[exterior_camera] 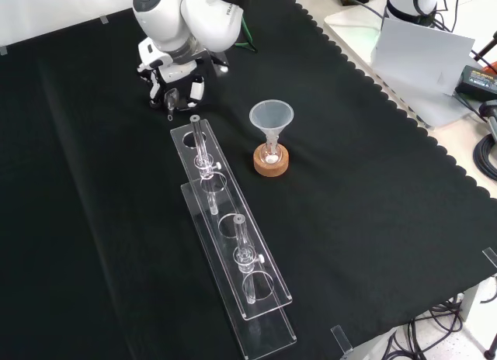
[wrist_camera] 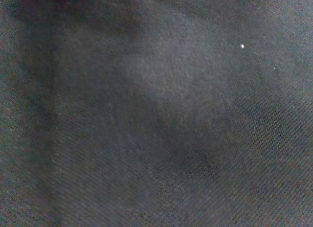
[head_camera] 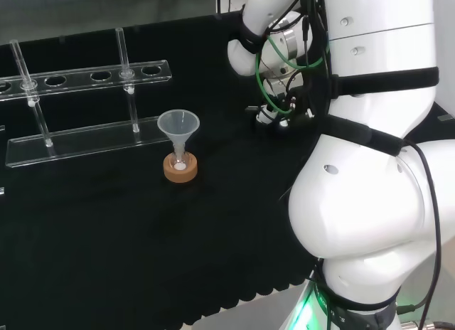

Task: Put the weighing funnel back on the table.

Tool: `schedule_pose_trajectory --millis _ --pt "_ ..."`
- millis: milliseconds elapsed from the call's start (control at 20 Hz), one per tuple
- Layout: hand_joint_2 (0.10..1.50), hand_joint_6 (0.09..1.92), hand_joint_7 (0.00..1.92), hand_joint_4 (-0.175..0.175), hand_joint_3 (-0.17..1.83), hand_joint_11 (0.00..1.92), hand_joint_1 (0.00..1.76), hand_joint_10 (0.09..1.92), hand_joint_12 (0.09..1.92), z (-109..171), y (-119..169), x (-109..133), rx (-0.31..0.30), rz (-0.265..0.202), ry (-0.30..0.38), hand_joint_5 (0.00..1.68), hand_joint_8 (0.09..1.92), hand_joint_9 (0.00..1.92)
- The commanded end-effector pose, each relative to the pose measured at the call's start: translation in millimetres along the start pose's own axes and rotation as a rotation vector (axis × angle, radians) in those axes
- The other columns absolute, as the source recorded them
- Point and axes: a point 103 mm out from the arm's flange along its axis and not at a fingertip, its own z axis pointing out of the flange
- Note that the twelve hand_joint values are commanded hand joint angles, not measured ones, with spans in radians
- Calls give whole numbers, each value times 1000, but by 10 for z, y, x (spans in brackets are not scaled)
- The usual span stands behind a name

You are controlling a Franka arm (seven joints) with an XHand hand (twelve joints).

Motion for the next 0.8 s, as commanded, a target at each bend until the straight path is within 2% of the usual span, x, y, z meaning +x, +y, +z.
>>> schedule_pose_trajectory --millis 50,150,400,800 --pt "547 165 863 57 519 55 562 87 1529 -440 -182 -12 44 -4 -14 496 87 789" --pt "562 94 790 51 459 18 528 87 1543 -551 -250 -35 35 -2 -11 449 87 733" --pt "576 87 715 43 395 0 495 87 1530 -839 -405 -133 -12 18 16 382 87 675" --pt "581 87 676 38 375 0 487 87 1522 -989 -604 -302 -36 42 42 332 87 645"
